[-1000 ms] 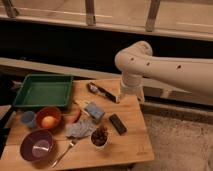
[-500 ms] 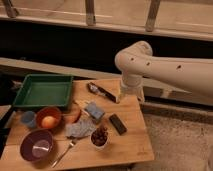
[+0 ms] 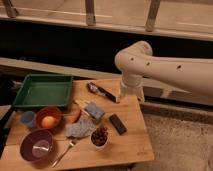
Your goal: Place towel in plastic cup
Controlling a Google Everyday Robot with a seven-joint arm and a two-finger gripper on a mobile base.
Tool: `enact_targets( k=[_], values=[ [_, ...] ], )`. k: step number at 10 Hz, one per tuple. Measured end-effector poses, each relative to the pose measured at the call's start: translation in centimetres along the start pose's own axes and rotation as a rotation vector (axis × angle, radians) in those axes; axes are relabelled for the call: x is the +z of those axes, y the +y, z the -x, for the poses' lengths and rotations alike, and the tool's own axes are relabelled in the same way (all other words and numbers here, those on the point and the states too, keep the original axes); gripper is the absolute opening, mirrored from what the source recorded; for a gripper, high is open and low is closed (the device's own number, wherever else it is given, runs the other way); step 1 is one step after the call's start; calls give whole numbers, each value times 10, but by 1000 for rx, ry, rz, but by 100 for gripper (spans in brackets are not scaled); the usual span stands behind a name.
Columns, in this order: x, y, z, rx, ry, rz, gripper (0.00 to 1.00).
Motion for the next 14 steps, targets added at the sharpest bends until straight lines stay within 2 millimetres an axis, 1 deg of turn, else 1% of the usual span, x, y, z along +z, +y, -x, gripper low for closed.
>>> enact_targets(
  k=[6, 7, 8, 10, 12, 14],
  values=[
    [0, 0, 0, -4, -1, -4, 73],
    [-2, 2, -3, -25, -7, -9, 73],
    [-2, 10, -5, -55, -8, -9, 73],
    [-4, 48, -8, -148, -15, -3, 73],
    [-8, 99, -12, -251, -22, 7, 73],
    [-13, 153, -23, -350, -24, 26, 73]
  ],
)
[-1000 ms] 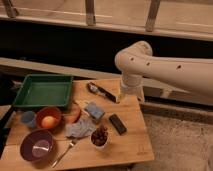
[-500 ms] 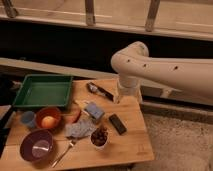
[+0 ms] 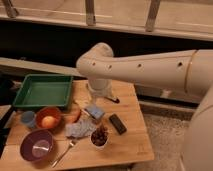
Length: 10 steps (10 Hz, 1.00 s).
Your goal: Place towel in plastic cup
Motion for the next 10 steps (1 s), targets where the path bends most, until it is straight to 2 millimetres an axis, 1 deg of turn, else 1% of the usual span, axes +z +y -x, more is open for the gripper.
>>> enact_targets(
  k=[2, 3, 4, 6, 8, 9, 10],
  values=[
    [-3, 51, -4, -90, -1, 28, 73],
    [-6, 78, -11, -138, -4, 52, 73],
    [-7, 88, -14, -155, -7, 62, 73],
    [-7, 83, -14, -151, -8, 56, 73],
    [-7, 86, -14, -156, -4, 55, 73],
    [-3, 86, -14, -161, 6, 43, 73],
    [6, 96, -15, -172, 20, 43, 73]
  ],
)
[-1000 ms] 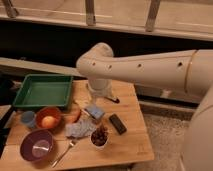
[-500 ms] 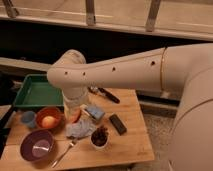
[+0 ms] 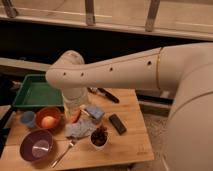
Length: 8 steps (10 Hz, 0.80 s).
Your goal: Place towel in plastic cup
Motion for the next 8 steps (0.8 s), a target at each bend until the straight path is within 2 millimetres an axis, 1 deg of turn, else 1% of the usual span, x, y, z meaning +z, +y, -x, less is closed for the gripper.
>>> enact_targets(
  k=[3, 5, 7, 8],
  values=[
    [38, 41, 3, -87, 56, -3, 73],
    [56, 52, 1, -121, 99, 2, 73],
    [79, 70, 1, -160, 154, 2, 73],
    [87, 71, 2, -175, 167, -17, 73]
  ],
)
